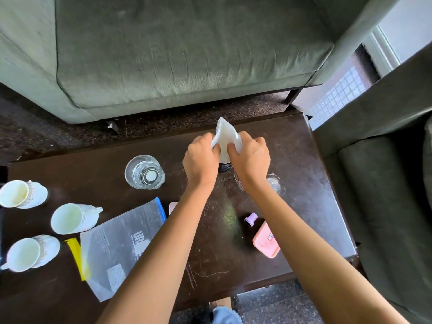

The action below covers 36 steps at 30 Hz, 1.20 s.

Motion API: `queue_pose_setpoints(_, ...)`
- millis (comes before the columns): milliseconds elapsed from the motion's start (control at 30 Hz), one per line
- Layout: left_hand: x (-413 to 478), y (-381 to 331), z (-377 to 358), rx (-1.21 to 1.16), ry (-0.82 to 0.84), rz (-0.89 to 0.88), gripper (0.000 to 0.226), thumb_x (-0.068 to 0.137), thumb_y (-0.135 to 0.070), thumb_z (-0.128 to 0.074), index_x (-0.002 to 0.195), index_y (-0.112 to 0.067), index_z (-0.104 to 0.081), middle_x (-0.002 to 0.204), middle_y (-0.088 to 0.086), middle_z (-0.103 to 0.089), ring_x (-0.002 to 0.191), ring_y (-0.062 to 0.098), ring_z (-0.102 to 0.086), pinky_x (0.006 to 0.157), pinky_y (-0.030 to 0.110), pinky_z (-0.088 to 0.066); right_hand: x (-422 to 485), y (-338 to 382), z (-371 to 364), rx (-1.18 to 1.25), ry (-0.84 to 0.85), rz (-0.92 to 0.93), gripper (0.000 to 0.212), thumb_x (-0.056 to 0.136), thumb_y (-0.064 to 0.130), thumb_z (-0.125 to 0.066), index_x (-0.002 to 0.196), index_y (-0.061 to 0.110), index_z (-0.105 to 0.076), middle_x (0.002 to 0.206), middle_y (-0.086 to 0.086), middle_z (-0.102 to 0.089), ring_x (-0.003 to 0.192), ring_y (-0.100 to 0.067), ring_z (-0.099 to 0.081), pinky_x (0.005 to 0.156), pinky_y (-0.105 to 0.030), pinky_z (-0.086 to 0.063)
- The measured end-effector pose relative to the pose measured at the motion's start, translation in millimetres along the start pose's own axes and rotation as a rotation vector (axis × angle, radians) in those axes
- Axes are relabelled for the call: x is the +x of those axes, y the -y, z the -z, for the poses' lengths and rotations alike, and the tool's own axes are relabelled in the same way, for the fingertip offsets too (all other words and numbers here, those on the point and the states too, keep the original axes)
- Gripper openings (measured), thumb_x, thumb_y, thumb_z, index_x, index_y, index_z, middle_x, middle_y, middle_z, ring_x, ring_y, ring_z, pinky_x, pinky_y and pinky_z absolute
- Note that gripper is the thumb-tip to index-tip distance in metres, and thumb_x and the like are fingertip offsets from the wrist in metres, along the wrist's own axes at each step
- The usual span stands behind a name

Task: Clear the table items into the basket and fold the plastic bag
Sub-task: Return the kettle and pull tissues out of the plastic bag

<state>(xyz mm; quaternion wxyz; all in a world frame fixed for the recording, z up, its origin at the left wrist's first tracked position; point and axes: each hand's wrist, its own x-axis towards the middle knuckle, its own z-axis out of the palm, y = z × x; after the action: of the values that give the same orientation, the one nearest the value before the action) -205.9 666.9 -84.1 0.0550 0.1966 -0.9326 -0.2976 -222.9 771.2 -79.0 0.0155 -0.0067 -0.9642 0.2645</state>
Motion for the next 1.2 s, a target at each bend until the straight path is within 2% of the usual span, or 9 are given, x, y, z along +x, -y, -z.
queue_pose_setpoints(100, 0.4, 0.5, -1.8, 0.020, 0.055, -0.019, 0.007, 0.084, -0.019, -0.061, 0.084, -0.012, -0.061, 0.083, 0.006, -0.065, 0.075, 0.029, -0.062, 0.056, 0.031, -0.039, -0.3, 0.5, -1.5, -0.042, 0.051, -0.038, 0.020, 0.090, 0.024, -0.057, 0.098, 0.006, -0.061, 0.061, 0.008, -0.024, 0.074, -0.028, -0.042, 0.063, -0.035, -0.038)
queue_pose_setpoints(200, 1.6, 2.2, -4.0, 0.016, 0.081, -0.005, 0.017, 0.084, -0.027, -0.065, 0.093, -0.013, -0.062, 0.087, 0.007, -0.069, 0.079, 0.028, -0.065, 0.059, 0.033, -0.047, -2.2, 0.1, -4.9, -0.072, 0.096, -0.055, 0.017, 0.090, 0.022, -0.054, 0.094, 0.006, -0.058, 0.061, 0.006, -0.025, 0.075, -0.029, -0.047, 0.062, -0.034, -0.037)
queue_pose_setpoints(367, -7.1, 5.7, -3.4, -0.039, 0.044, 0.017, 0.027, 0.082, -0.040, -0.061, 0.101, -0.021, -0.061, 0.091, -0.001, -0.069, 0.081, 0.025, -0.065, 0.059, 0.029, -0.041, -4.4, -1.8, -3.8, -0.028, 0.088, -0.062, 0.021, 0.088, 0.028, -0.059, 0.099, 0.010, -0.056, 0.063, 0.009, -0.031, 0.079, -0.025, -0.043, 0.064, -0.033, -0.037)
queue_pose_setpoints(500, -16.8, 13.0, 0.1, -0.087, 0.003, 0.048, 0.036, 0.081, -0.048, -0.058, 0.111, -0.028, -0.057, 0.101, -0.009, -0.068, 0.090, 0.016, -0.064, 0.065, 0.030, -0.046, -10.4, -8.0, -2.1, 0.068, 0.012, -0.056, 0.030, 0.083, 0.031, -0.062, 0.109, 0.018, -0.054, 0.087, 0.007, -0.059, 0.089, -0.019, -0.043, 0.066, -0.031, -0.038)
queue_pose_setpoints(633, -25.8, 16.0, 10.4, -0.221, -0.070, 0.160, 0.037, 0.083, -0.056, -0.050, 0.106, -0.028, -0.056, 0.099, -0.012, -0.066, 0.088, 0.011, -0.064, 0.070, 0.033, -0.052, -23.8, -8.6, 3.8, 0.151, -0.121, -0.051, 0.037, 0.083, 0.030, -0.062, 0.117, 0.019, -0.053, 0.102, 0.008, -0.062, 0.090, -0.014, -0.040, 0.067, -0.030, -0.039)
queue_pose_setpoints(733, -31.1, 16.7, 22.5, -0.355, -0.143, 0.192, 0.032, 0.088, -0.050, -0.048, 0.101, -0.023, -0.058, 0.096, -0.010, -0.067, 0.080, 0.010, -0.063, 0.071, 0.036, -0.054, -37.6, -1.5, 11.1, 0.236, -0.231, 0.015, 0.034, 0.085, 0.023, -0.061, 0.117, 0.014, -0.053, 0.104, 0.005, -0.060, 0.091, -0.016, -0.044, 0.073, -0.025, -0.038)
queue_pose_setpoints(833, -39.6, 21.2, 36.0, -0.392, -0.174, 0.187, 0.022, 0.091, -0.037, -0.049, 0.098, -0.019, -0.060, 0.091, -0.008, -0.066, 0.076, 0.010, -0.060, 0.068, 0.033, -0.051, -54.2, 8.5, 15.5, 0.282, -0.247, 0.066, 0.029, 0.085, 0.014, -0.060, 0.113, 0.010, -0.054, 0.103, 0.002, -0.059, 0.090, -0.018, -0.045, 0.074, -0.018, -0.030)
queue_pose_setpoints(967, -62.8, 43.4, 52.6, -0.369, -0.128, 0.214, 0.016, 0.091, -0.031, -0.050, 0.097, -0.019, -0.059, 0.088, -0.008, -0.066, 0.074, 0.007, -0.058, 0.058, 0.023, -0.041, -83.1, 23.3, 12.0, 0.278, -0.193, 0.113, 0.027, 0.085, 0.007, -0.060, 0.111, 0.006, -0.056, 0.102, -0.005, -0.060, 0.090, -0.021, -0.046, 0.071, -0.015, -0.026)
queue_pose_setpoints(1200, -113.1, 104.6, 80.9, -0.334, -0.103, 0.270, 0.016, 0.091, -0.027, -0.052, 0.095, -0.015, -0.062, 0.093, 0.002, -0.069, 0.086, 0.021, -0.063, 0.068, 0.031, -0.048, -144.1, 48.4, -7.4, 0.250, -0.050, 0.175, 0.025, 0.083, 0.003, -0.059, 0.108, 0.005, -0.057, 0.105, -0.007, -0.062, 0.096, -0.026, -0.051, 0.074, -0.016, -0.027)
